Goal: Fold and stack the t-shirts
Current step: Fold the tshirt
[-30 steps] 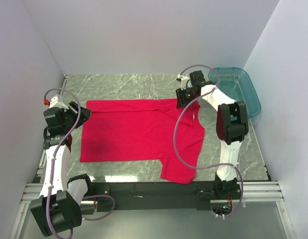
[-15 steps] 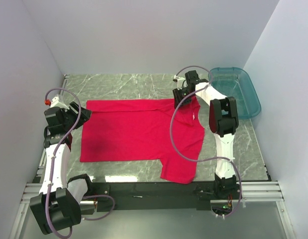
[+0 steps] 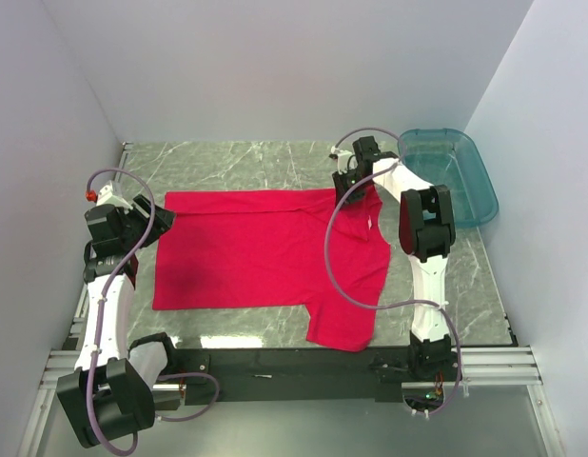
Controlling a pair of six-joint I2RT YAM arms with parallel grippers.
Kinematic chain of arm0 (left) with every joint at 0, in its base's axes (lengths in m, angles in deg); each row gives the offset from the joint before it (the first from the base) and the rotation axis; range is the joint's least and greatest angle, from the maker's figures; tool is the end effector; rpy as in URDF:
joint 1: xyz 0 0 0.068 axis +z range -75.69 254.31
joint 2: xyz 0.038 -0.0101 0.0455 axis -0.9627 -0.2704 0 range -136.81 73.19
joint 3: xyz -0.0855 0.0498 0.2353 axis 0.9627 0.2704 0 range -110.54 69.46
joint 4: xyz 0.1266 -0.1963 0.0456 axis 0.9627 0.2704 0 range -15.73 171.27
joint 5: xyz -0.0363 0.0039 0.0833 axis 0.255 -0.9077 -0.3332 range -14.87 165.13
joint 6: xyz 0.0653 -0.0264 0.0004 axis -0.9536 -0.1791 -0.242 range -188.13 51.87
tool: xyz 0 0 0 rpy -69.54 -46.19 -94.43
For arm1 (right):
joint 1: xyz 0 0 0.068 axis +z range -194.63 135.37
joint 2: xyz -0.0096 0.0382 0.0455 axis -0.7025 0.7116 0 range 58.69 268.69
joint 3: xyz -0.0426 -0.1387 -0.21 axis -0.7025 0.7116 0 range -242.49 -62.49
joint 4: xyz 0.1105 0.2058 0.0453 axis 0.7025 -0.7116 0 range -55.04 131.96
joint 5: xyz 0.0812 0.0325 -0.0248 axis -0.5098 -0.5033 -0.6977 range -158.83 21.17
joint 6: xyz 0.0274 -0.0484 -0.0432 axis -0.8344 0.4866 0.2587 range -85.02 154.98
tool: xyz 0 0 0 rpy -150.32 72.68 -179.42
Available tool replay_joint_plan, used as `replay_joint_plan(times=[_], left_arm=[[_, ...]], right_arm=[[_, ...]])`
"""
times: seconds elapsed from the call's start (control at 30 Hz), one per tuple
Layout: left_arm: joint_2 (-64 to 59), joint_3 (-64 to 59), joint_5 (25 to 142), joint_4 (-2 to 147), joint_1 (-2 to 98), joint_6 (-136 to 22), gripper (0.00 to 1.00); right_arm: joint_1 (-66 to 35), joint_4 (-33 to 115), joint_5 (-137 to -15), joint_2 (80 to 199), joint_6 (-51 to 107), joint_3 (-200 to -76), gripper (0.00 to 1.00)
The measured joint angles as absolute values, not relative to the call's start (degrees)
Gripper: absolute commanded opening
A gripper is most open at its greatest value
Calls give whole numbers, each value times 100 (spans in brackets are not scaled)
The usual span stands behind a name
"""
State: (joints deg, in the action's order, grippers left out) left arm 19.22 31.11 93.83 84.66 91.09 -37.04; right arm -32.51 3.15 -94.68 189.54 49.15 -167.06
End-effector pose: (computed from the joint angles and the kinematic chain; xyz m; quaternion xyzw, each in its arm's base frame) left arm 0.2149 0.0455 0.2546 -0.2608 0.7998 -0.2019 0.5016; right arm 0.4418 0.1207 0.1418 -0.2634 0.9158 0.2146 0.2141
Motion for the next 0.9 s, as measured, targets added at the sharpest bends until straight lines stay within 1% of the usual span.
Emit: replay_joint_plan(times=[0.03,0.07,0.17,0.33,0.73,0.77,0.83,0.87,0.9], left_arm=[[1919,3111,9383,8466,9109,-3704,69],[1919,3111,9383,8466,9109,-3704,69],[1917,3111,9383,8466,9109,-3704,69],[1917,3111,9383,8468,9109,-3704,69],[1917,3111,9387,8468,9109,-3702,69],[1917,3111,9387,8468,9109,-3704,69],[1917,3111,9387,8468,9109,-3704,69],[1917,3111,9387,8468,9109,-3702,69],[1917,3111,9387,8468,9109,-3702,69]], right_arm=[[-3251,320,-9485,18954,4920,-16691,13],[-3251,328,-9499,18954,4920,-16673,9],[-3251,348,-9529,18899,4926,-16599,4],[-3251,381,-9612,18775,4915,-16451,0],[-3083,525,-10076,17756,4893,-15351,0],[-3013,534,-10135,17704,4891,-15262,0],[-2801,527,-10242,17627,4882,-15113,10],[-2661,499,-10296,17616,4887,-15084,12],[-2501,488,-10353,17614,4896,-15063,16]])
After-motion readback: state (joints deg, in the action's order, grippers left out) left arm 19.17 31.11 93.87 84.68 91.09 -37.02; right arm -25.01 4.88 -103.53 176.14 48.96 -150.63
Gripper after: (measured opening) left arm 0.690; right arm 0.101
